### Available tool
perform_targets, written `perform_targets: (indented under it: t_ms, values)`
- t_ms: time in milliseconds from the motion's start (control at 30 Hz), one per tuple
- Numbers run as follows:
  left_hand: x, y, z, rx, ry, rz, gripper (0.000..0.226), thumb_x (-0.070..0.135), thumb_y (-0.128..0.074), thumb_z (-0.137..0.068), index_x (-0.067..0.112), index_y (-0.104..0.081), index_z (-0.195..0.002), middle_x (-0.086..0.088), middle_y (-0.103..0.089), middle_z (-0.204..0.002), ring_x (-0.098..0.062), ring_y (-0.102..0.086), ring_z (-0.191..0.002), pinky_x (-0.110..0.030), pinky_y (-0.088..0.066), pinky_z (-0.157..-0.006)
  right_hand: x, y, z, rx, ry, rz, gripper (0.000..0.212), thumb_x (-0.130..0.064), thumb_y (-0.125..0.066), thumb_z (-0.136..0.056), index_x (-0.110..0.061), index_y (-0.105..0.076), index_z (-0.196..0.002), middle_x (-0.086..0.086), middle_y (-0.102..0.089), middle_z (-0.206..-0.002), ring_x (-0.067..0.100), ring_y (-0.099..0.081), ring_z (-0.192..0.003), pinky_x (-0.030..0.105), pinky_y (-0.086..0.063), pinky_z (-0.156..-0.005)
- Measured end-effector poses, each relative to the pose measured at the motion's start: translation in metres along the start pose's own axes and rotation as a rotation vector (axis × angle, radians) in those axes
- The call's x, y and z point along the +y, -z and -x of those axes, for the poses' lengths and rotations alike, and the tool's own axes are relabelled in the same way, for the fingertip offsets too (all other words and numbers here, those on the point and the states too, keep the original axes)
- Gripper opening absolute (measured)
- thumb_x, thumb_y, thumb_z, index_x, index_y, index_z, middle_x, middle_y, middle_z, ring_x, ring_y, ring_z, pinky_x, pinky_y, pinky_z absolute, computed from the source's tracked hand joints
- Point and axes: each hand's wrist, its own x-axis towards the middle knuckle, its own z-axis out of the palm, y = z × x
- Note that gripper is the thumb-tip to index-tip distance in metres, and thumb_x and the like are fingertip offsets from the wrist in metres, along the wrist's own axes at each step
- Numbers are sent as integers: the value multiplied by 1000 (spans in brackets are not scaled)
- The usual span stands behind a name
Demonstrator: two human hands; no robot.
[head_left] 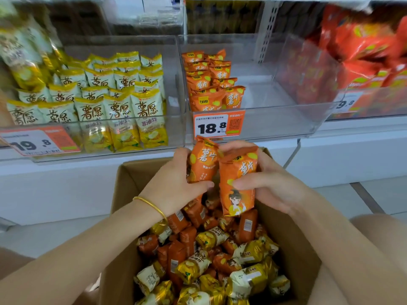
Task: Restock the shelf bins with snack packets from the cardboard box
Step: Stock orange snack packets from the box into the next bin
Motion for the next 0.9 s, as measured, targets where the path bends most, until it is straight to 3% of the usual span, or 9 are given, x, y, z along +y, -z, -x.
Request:
perform_targets:
  t_ms: [100, 167, 267, 367, 467, 600, 700, 800, 900]
  values:
    - [31, 3, -16, 57, -141, -31, 53, 33, -73, -77, 23, -39, -117, 12, -54, -91, -7, -58, -84, -16, -41, -63, -34, 4, -3, -25, 68, 121, 52, 7, -66, -63, -17, -61, -109, 1, -68, -106, 16, -66, -95, 27, -54, -75]
    - [50, 11, -36, 70, -219, -44, 56, 32, -73, -77, 16, -44, -122, 4, -58, -103, -14, -58, -96, -23, -43, -75, -60, 10, -6, -2, 136, 152, 48, 8, -65, -62, -13, -61, -104, -2, -70, -96, 13, -67, -86, 25, -54, -70]
    - [73, 29, -69, 7, -354, -44, 57, 41, -68, -76, 18, -51, -125, 2, -59, -116, -11, -55, -109, -28, -46, -92, -103, 30, -12, 40, 253, 201, 45, 10, -65, -60, -12, -60, -99, -1, -71, -89, 14, -68, -83, 25, -54, -68]
    - [79, 48, -99, 245, -414, -293, 37, 25, -60, -89, 14, -57, -125, -5, -57, -117, -18, -51, -112, -30, -41, -97, -138, 55, -29, 117, 323, 331, 46, 8, -68, -57, -15, -61, -95, -2, -70, -87, 13, -67, -82, 25, -53, -68]
    - [81, 55, -118, 258, -368, -608, 29, 25, -55, -92, 18, -63, -119, -5, -60, -118, -25, -52, -115, -44, -43, -97, -152, 72, -54, 132, 254, 515, 48, 5, -73, -52, -20, -64, -92, 2, -67, -91, 15, -65, -83, 31, -53, -68]
    - [77, 50, -126, 144, -271, -837, 26, 37, -52, -93, 30, -64, -115, 4, -59, -117, -20, -50, -116, -38, -35, -94, -152, 80, -78, -5, 59, 696, 48, 6, -75, -56, -19, -65, -96, 6, -66, -102, 21, -66, -89, 37, -58, -75]
    - [73, 51, -124, 153, -283, -857, 20, 36, -55, -92, 28, -66, -106, 6, -59, -111, -18, -52, -111, -37, -33, -94, -146, 80, -87, -108, -68, 726, 44, 3, -74, -61, -21, -64, -96, 7, -64, -108, 22, -66, -92, 37, -57, -76]
    - [71, 51, -126, 151, -272, -865, 15, 35, -56, -91, 27, -63, -102, 6, -56, -106, -19, -53, -109, -36, -33, -92, -138, 81, -92, -78, -122, 687, 43, 7, -73, -68, -21, -61, -98, 6, -64, -105, 20, -66, -88, 31, -58, -69]
    - [76, 52, -131, 216, -295, -644, 27, 31, -61, -89, 21, -58, -114, 2, -57, -111, -19, -54, -110, -33, -40, -90, -133, 84, -92, -37, -125, 628, 45, 3, -75, -62, -19, -62, -99, 5, -66, -99, 19, -67, -84, 28, -55, -63]
